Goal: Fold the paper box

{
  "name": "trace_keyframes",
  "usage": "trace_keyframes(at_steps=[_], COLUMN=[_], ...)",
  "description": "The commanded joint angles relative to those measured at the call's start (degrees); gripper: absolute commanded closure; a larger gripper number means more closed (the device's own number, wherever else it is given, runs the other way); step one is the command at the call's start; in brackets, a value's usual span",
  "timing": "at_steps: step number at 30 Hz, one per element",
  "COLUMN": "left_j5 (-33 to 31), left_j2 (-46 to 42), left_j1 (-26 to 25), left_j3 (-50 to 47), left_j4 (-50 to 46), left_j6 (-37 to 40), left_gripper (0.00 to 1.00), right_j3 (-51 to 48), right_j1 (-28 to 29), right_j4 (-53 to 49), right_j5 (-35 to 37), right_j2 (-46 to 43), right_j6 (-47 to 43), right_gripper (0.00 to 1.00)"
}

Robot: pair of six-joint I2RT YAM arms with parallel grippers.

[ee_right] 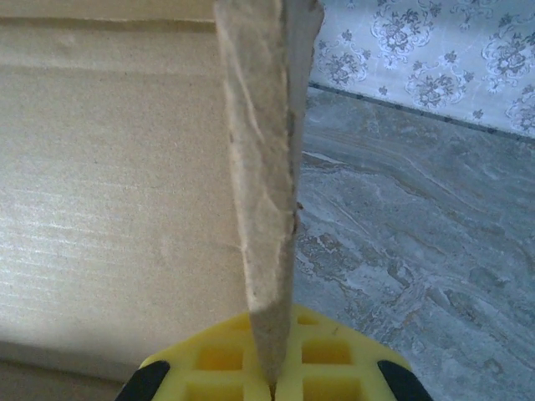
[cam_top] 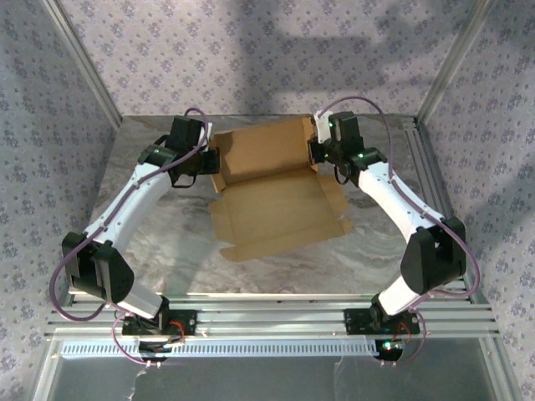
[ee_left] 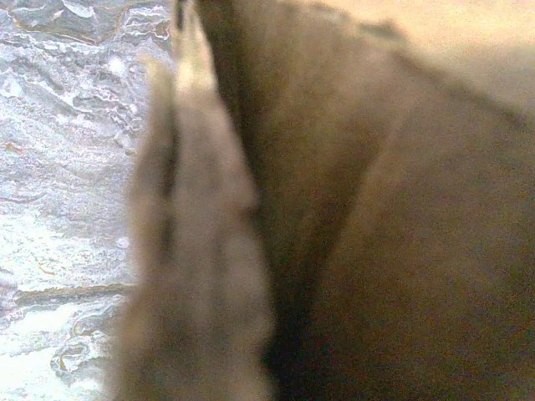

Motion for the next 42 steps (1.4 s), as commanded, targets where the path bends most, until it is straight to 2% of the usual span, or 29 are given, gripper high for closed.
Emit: trace_keyframes(at_steps=[1,5,13,16,21,23,30,35,38,42], left_j5=[2.91,0.67,-9.79,-13.78,-15.73,-15.73,-13.93,-13.22,-15.31,-20.8], left_j2=[-2.41,-1.9,0.0,0.34,0.07,0.29,0.3,0.1,1.04,2.95], left_j1=[-0.88,-1.3,-4.15,-5.45,-6.17,-6.3,-6.62,-6.68,-6.68,-6.75], left_j3=[3.58,4.26,6.39,6.75,6.58,6.71,6.25,6.55,7.54,9.54], left_j4=[1.07,0.25,-5.1,-5.75,-5.56,-5.5,-4.36,-4.45,-6.19,-9.71], left_j6=[0.14,-0.1,-1.84,-2.72,-3.78,-3.79,-3.75,-3.45,-2.93,-2.82], left_gripper=[1.0,1.0,1.0,1.0,1.0,1.0,1.0,1.0,1.0,1.0], right_j3=[1.22,1.97,3.57,4.69,4.61,4.47,4.28,3.99,3.76,5.1], right_j1=[1.1,3.4,7.49,7.88,8.43,8.41,7.91,5.29,4.97,5.23], right_j4=[0.7,-0.46,-4.52,-6.89,-8.38,-8.34,-7.32,-7.17,-7.19,-9.16], right_j5=[2.78,11.49,27.81,32.21,36.92,36.42,27.61,18.63,17.23,20.42], right_j2=[0.45,0.48,1.61,2.26,2.86,2.66,1.37,0.5,-0.47,-0.17], right_j6=[-0.26,-2.05,-3.83,-2.91,-2.62,-2.97,-3.73,-2.11,-1.59,-1.11], right_gripper=[1.0,1.0,1.0,1.0,1.0,1.0,1.0,1.0,1.0,1.0])
